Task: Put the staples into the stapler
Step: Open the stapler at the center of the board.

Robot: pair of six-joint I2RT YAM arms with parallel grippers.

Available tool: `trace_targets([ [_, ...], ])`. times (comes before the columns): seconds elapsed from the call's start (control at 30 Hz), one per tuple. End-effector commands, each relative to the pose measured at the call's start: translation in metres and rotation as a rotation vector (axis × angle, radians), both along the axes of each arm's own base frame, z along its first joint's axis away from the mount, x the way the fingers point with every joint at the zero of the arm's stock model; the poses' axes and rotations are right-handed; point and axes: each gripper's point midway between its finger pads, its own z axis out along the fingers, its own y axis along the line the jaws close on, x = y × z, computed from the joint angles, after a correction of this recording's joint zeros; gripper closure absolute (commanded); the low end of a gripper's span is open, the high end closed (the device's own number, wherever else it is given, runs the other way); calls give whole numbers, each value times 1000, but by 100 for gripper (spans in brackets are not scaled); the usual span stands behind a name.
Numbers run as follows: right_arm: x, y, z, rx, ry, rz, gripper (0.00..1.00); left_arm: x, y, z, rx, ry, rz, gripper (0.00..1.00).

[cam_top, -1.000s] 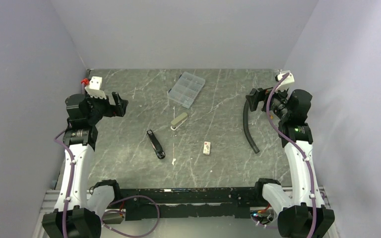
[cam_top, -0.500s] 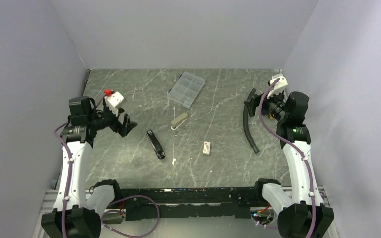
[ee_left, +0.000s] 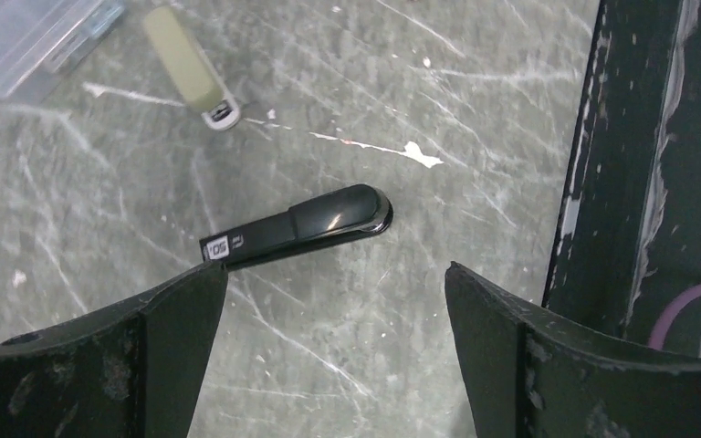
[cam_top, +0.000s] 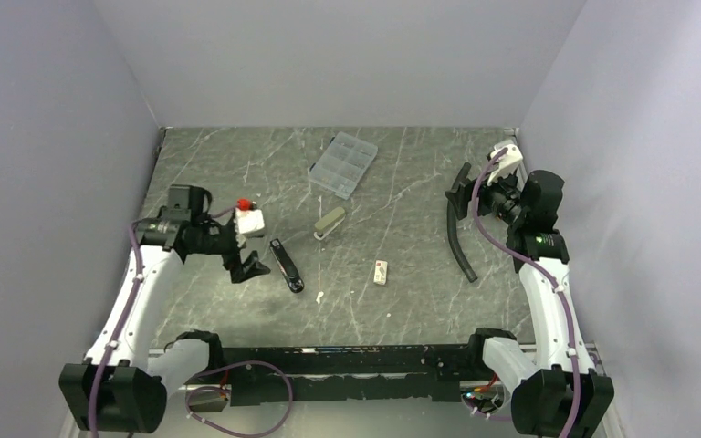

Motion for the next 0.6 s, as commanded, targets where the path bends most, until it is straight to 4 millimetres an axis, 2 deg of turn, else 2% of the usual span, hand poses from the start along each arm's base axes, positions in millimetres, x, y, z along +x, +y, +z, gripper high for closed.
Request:
trace_targets([
  [0.0, 3, 2, 4, -15, -33, 24, 0, 4, -16, -14, 151, -56, -51, 5],
  [0.3, 4, 3, -4, -10, -19, 35, 0, 8, -39, -37, 262, -187, -349, 5],
  [0.47, 4, 4, -6, -10, -16, 41, 0, 4, -51, -56, 348, -246, -601, 5],
  [0.57, 3, 5, -7, -12, -17, 45, 0, 4, -52, -70, 419, -236, -692, 5],
])
